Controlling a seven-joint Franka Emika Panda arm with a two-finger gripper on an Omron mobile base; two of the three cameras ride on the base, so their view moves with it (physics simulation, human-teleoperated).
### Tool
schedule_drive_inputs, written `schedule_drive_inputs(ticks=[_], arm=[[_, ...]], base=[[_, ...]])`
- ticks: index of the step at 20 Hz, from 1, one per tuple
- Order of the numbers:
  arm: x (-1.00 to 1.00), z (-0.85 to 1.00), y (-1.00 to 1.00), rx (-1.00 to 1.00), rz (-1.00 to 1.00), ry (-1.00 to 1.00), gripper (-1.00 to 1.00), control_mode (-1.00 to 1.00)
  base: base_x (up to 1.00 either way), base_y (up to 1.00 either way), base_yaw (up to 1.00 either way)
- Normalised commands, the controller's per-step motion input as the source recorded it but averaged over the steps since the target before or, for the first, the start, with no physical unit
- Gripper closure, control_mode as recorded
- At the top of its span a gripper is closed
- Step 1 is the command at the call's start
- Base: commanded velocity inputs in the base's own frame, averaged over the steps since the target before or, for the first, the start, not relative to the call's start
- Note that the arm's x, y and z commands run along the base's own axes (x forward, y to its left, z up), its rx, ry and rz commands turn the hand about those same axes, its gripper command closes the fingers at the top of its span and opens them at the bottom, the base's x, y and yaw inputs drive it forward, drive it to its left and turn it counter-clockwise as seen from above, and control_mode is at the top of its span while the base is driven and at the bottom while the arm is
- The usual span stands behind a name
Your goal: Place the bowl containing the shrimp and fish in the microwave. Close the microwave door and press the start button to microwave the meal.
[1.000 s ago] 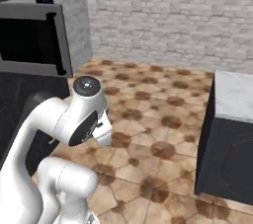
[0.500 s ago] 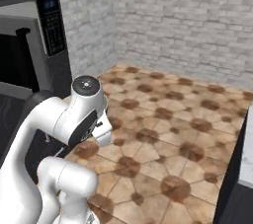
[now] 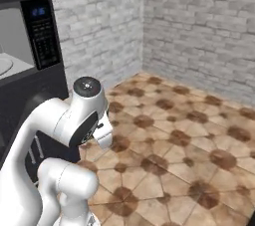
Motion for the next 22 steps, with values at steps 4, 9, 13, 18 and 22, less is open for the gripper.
schedule_drive_inputs(ticks=[4, 9, 13, 18, 22], arm=[[0.0, 0.0, 0.0, 0.0, 0.0, 0.0, 1.0, 1.0], [0.0, 0.0, 0.0, 0.0, 0.0, 0.0, 1.0, 1.0], [0.0, 0.0, 0.0, 0.0, 0.0, 0.0, 1.0, 1.0], [0.0, 0.0, 0.0, 0.0, 0.0, 0.0, 1.0, 1.0], [0.0, 0.0, 0.0, 0.0, 0.0, 0.0, 1.0, 1.0]], base=[[1.0, -0.34, 0.48], [0.93, -0.23, 0.5], [0.73, 0.0, 0.61], [0.66, 0.0, 0.71], [0.63, 0.0, 0.7]])
